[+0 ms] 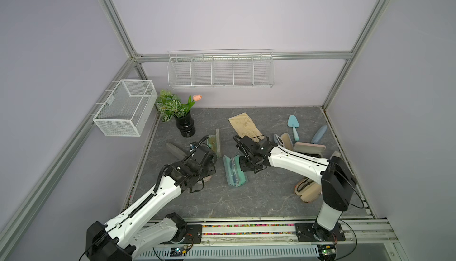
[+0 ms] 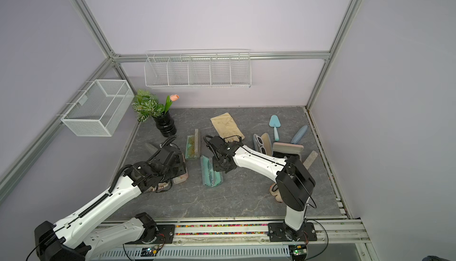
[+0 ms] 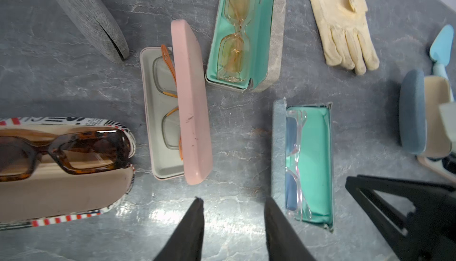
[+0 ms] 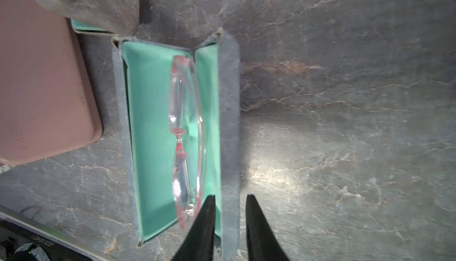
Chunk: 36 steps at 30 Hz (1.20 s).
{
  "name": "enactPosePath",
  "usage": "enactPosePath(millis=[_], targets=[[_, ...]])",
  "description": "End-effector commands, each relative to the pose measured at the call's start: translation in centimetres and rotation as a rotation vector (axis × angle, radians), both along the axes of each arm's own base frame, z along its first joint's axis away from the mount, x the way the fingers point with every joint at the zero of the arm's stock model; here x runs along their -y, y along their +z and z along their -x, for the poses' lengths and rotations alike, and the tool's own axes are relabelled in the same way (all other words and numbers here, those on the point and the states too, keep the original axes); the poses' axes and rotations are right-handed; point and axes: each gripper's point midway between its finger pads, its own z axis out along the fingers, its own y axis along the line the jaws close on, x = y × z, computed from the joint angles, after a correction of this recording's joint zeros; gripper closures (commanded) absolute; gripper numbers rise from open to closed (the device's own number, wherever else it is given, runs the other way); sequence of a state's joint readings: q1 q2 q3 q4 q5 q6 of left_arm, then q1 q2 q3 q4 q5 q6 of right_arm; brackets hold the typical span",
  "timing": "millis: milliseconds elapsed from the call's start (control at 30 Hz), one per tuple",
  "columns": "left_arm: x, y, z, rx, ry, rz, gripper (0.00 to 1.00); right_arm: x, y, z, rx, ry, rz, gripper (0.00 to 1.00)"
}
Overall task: Close the glasses case
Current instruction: Adjust the glasses case at the center of the board, then close the glasses case at the center of the board.
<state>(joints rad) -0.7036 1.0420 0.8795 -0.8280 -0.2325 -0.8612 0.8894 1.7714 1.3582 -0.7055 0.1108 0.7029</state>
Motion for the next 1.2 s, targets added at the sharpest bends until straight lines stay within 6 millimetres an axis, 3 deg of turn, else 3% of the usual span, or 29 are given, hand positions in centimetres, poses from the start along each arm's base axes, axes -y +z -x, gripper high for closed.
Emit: enactPosePath(millis=[0,67,200,767,1167], targets=[[1.2,-1.0,0.2,-0.041,-0.028,0.029,0.8,1.7,0.4,-0.4,0.009,0.001,0.004,0.85],[1.8,-1.7,0.2,-0.061,-0.044,0.04,0.91,2.3,0.2,-0.5,0.001,0.01,0.004,0.93],[2.8,-3.0,-0.1,-0.094,-0.066,0.048,1.0,2.8,-0.4,-0.6,-0.021,0.041,0.006,0.93],[4.9,-7.9,-0.5,-0.212,-0.093,-0.02,1.0,1.0,-4.4,-0.3,-0.137,0.094,-0.032,0.9],[6.8,-9.8,-1.3,-0.231,-0.115,-0.026,1.0,-0.1,-5.3,0.1,-0.175,0.098,-0.084,0.88]])
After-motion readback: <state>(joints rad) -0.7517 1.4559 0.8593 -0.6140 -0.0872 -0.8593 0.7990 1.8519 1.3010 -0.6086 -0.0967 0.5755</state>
